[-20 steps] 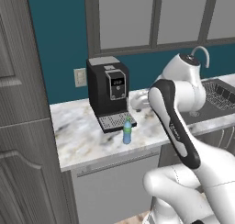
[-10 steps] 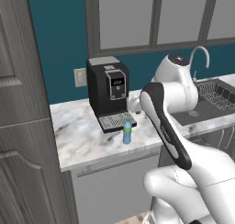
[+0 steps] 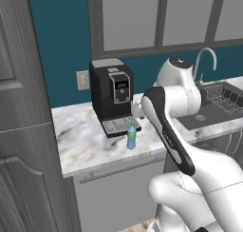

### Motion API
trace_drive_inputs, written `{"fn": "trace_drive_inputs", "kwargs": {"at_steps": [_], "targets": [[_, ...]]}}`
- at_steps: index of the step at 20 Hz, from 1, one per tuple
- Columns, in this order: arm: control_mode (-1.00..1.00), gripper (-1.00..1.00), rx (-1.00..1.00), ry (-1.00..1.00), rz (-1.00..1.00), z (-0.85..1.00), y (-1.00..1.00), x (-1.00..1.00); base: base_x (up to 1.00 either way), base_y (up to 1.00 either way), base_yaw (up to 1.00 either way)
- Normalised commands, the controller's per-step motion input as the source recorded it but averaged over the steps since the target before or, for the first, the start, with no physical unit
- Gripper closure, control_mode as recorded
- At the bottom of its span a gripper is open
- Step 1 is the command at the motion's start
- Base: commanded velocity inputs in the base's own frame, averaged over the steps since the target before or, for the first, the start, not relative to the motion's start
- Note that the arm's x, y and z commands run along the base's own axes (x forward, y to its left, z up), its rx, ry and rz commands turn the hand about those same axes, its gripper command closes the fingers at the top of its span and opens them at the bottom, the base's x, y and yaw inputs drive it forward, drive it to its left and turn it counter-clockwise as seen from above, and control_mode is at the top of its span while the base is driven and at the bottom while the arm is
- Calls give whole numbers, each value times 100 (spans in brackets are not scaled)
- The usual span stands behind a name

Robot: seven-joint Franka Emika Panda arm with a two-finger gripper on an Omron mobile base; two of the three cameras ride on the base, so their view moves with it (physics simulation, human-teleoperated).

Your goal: Move the drinks to the dining counter.

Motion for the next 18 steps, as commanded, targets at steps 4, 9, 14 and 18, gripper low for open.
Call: {"fn": "trace_drive_inputs", "kwargs": {"at_steps": [4, 9, 14, 18], "targets": [[-100, -100, 0, 0, 0, -7, 0, 11, 0, 0, 0], [-100, -100, 0, 0, 0, -7, 0, 15, 0, 0, 0], [-100, -100, 0, 0, 0, -15, 0, 15, 0, 0, 0], [-100, -100, 0, 0, 0, -22, 0, 10, 0, 0, 0]]}}
